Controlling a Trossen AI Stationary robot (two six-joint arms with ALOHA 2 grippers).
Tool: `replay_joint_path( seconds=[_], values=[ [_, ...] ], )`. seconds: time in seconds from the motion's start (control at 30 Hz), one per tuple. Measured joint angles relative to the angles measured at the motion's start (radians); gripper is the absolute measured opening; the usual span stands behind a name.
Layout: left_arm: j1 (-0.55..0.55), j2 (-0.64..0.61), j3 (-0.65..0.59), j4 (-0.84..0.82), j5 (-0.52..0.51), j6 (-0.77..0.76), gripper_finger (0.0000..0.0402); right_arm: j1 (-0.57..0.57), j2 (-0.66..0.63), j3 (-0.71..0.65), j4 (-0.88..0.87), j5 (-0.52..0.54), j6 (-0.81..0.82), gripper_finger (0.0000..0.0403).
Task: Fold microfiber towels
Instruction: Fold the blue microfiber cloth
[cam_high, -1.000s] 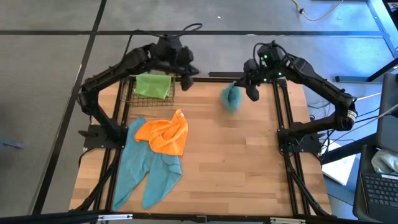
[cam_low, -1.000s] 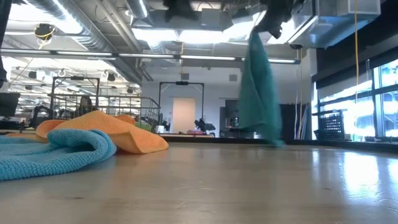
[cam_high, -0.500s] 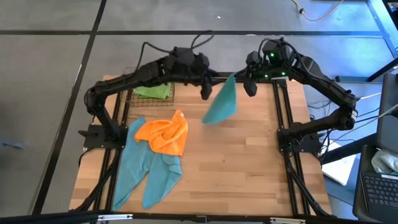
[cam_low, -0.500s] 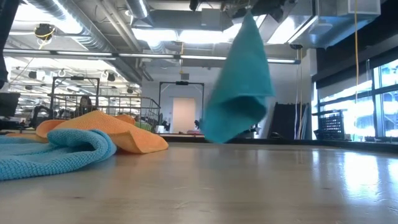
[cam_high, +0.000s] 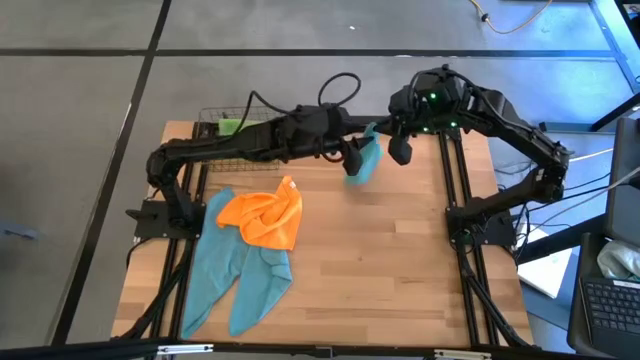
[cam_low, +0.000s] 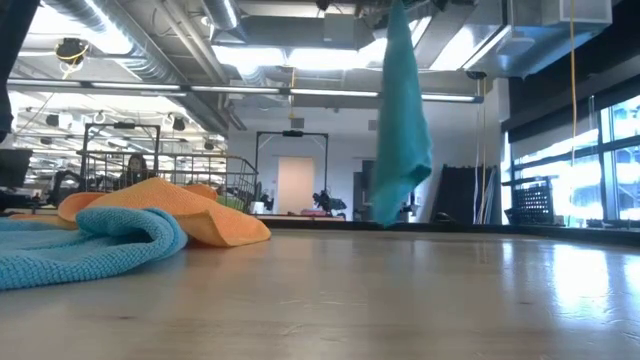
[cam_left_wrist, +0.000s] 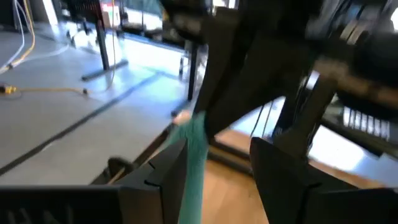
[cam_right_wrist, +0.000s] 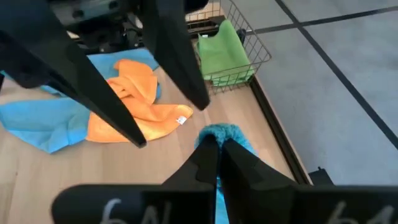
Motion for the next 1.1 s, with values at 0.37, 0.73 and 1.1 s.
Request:
replay_joint_path(
  seconds=[0.37, 0.73, 1.1],
  values=[
    [-0.030, 0.000, 0.000, 0.009, -0.073, 0.021, 0.0167, 0.034, 0.040, 0.040, 0.008, 0.012, 0.004, 0.0012],
    [-0.074, 0.017, 0.002, -0.033, -0.335, 0.178, 0.0165, 0.058, 0.037, 0.040, 0.071, 0.027, 0.057, 0.0012],
    [-0.062, 0.021, 0.002, -0.039, -0.381, 0.156, 0.0164, 0.068, 0.037, 0.040, 0.060, 0.064, 0.060, 0.0012]
  ],
)
